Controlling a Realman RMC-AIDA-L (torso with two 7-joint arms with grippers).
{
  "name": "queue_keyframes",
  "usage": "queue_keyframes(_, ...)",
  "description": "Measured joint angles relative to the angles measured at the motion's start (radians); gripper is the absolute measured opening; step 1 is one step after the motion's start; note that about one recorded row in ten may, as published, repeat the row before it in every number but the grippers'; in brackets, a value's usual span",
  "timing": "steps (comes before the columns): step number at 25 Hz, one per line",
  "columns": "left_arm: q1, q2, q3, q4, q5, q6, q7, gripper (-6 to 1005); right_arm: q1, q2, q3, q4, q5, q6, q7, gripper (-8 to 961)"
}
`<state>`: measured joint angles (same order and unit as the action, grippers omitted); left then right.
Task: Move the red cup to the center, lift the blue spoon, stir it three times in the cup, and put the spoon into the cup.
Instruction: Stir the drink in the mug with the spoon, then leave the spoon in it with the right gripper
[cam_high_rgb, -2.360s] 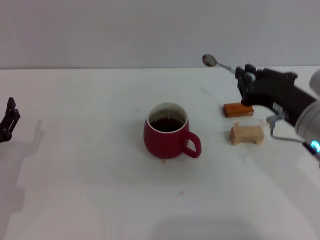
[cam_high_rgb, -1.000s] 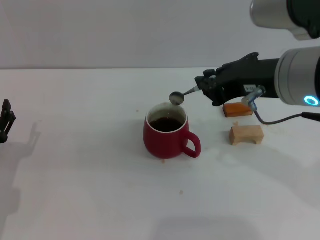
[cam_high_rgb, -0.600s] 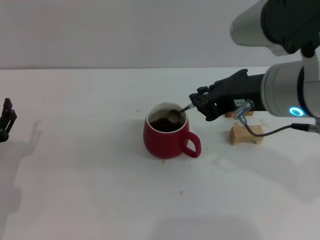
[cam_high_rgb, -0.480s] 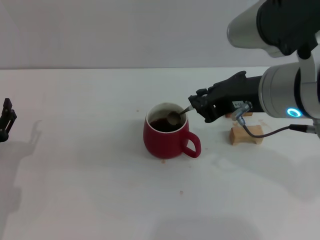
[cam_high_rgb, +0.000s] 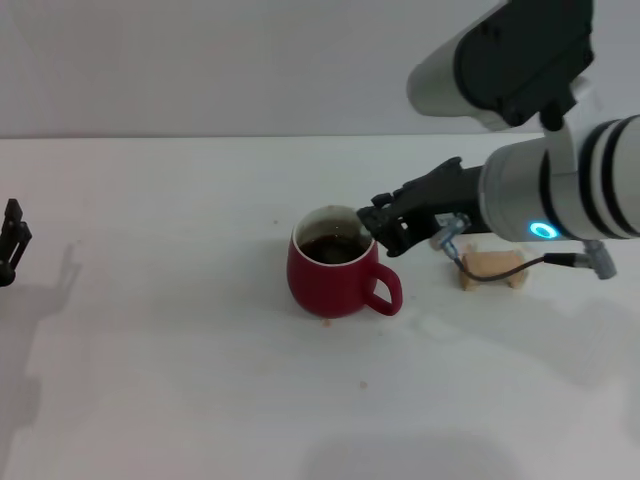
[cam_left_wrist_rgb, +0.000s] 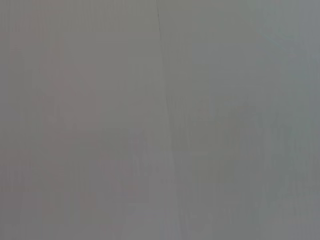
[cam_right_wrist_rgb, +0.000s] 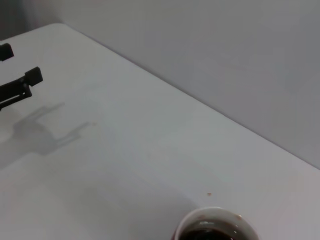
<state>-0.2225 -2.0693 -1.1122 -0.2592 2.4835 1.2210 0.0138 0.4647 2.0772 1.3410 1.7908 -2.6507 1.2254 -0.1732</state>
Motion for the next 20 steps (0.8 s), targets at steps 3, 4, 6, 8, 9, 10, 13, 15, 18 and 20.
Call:
queue_keyframes(3, 0.005, 0.000, 0.000, 0.000, 0.000, 0.001, 0.000, 834, 0.018, 0.001, -0.004, -0.032, 0.001, -0.016, 0.000, 172)
queue_keyframes(4, 0.005, 0.000, 0.000, 0.000, 0.000, 0.001, 0.000, 834, 0.026, 0.001, -0.004, -0.044, 0.003, -0.022, 0.000, 173)
queue_keyframes(6, 0.006, 0.000, 0.000, 0.000, 0.000, 0.002, 0.000, 834, 0.041, 0.002, -0.005, -0.073, 0.006, -0.035, 0.000, 174)
queue_keyframes(8, 0.008, 0.000, 0.000, 0.000, 0.000, 0.004, 0.000, 834, 0.063, 0.002, -0.006, -0.116, 0.007, -0.050, 0.000, 175)
queue_keyframes(9, 0.008, 0.000, 0.000, 0.000, 0.000, 0.004, 0.000, 834, 0.063, 0.002, -0.006, -0.116, 0.007, -0.050, 0.000, 175)
queue_keyframes(10, 0.008, 0.000, 0.000, 0.000, 0.000, 0.004, 0.000, 834, 0.072, 0.002, -0.006, -0.129, 0.007, -0.053, 0.000, 176)
queue_keyframes(13, 0.011, 0.000, 0.000, 0.000, 0.000, 0.008, 0.000, 834, 0.089, 0.001, -0.006, -0.166, 0.006, -0.073, 0.000, 177)
queue_keyframes(15, 0.011, 0.000, 0.000, 0.000, 0.000, 0.008, 0.000, 834, 0.090, 0.001, -0.003, -0.170, 0.005, -0.081, 0.000, 178)
queue_keyframes(18, 0.016, 0.000, 0.005, 0.000, 0.000, 0.008, -0.001, 834, 0.087, 0.001, 0.011, -0.175, 0.003, -0.097, -0.005, 180)
queue_keyframes(20, 0.018, -0.001, 0.007, 0.000, 0.000, 0.008, -0.004, 834, 0.087, 0.000, 0.014, -0.177, 0.002, -0.098, -0.006, 180)
